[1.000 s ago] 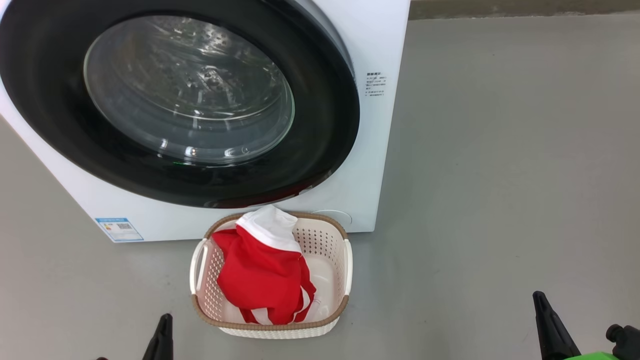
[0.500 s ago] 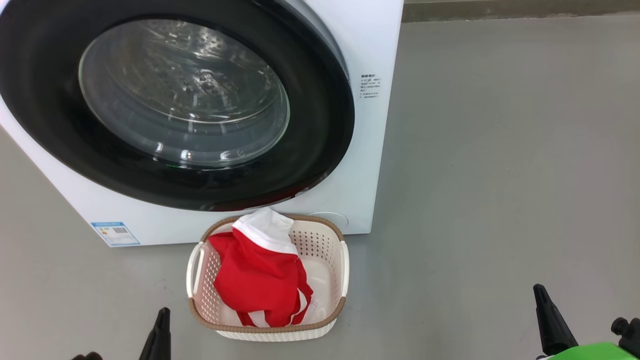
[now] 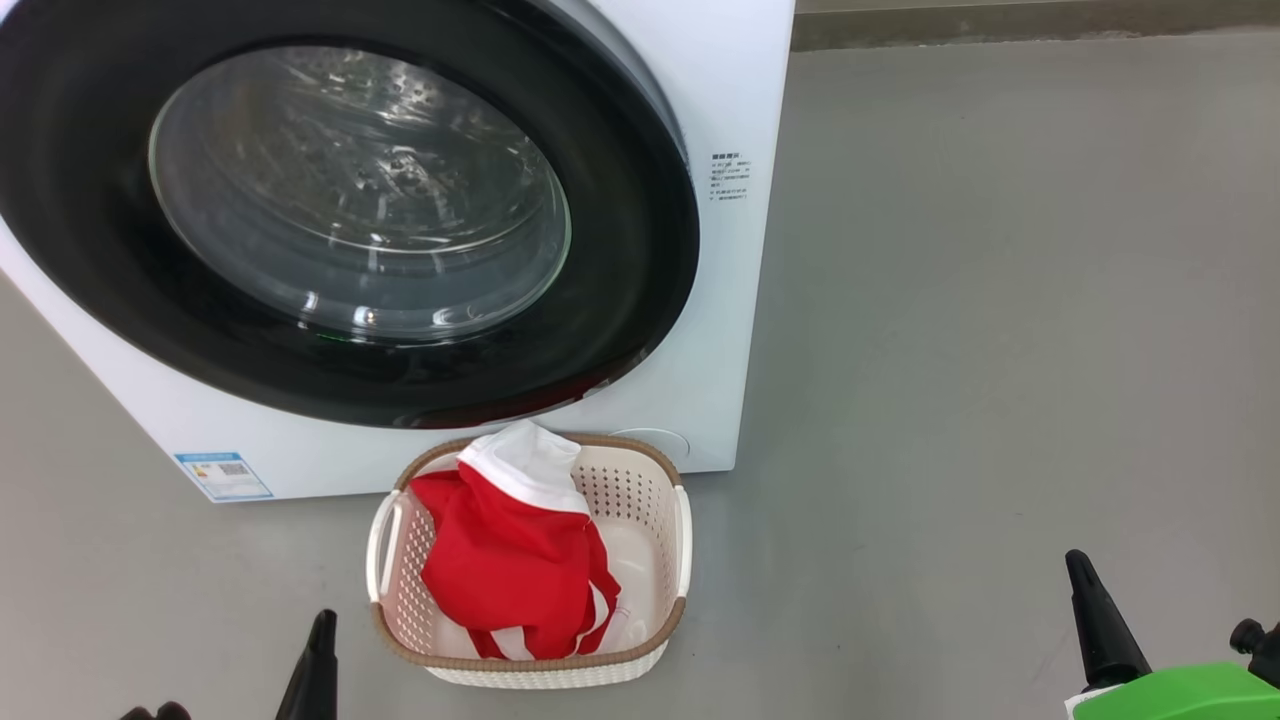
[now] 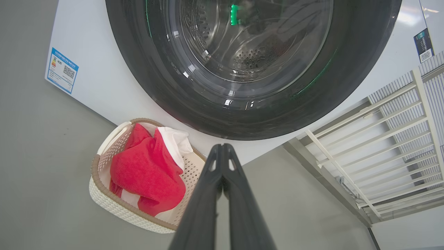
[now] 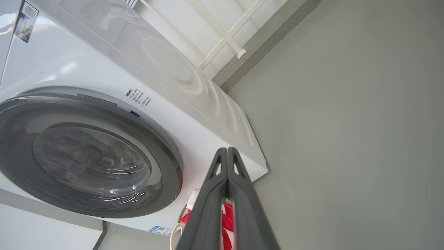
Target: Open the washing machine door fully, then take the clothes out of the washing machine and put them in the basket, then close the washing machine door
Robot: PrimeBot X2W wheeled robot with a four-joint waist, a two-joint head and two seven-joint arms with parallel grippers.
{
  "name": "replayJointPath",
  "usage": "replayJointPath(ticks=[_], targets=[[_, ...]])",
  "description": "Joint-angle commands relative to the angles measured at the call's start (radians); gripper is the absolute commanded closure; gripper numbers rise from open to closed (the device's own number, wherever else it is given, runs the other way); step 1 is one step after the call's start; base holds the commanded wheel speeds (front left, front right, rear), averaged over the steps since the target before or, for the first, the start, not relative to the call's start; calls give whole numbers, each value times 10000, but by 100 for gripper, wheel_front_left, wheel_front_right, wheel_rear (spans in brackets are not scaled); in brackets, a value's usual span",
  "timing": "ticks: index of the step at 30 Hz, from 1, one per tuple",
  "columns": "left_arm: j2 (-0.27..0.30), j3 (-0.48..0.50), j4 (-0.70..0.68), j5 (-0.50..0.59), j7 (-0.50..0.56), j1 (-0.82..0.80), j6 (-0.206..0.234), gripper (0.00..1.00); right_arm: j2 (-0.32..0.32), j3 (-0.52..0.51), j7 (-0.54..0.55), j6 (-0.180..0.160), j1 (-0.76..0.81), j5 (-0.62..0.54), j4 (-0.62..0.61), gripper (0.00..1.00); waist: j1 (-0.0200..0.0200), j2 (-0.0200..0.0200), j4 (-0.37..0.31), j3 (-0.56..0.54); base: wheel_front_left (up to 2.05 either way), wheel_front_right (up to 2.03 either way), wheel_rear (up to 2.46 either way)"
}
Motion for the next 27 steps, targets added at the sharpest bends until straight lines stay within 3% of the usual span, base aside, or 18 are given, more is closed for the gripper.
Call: replayJointPath(ticks=[1,27], targets=[[152,226,-217,-296,98,-457,-33,100,-93,8,65,-4,-431,312,-218,100,-1,-1,-14,-9,0,0,0],[168,404,-200,-3012,832,-800,-46,100,-50,-55,803,-6,-969,2698,-183,100,-1,-1,-224,-128,0,0,0]])
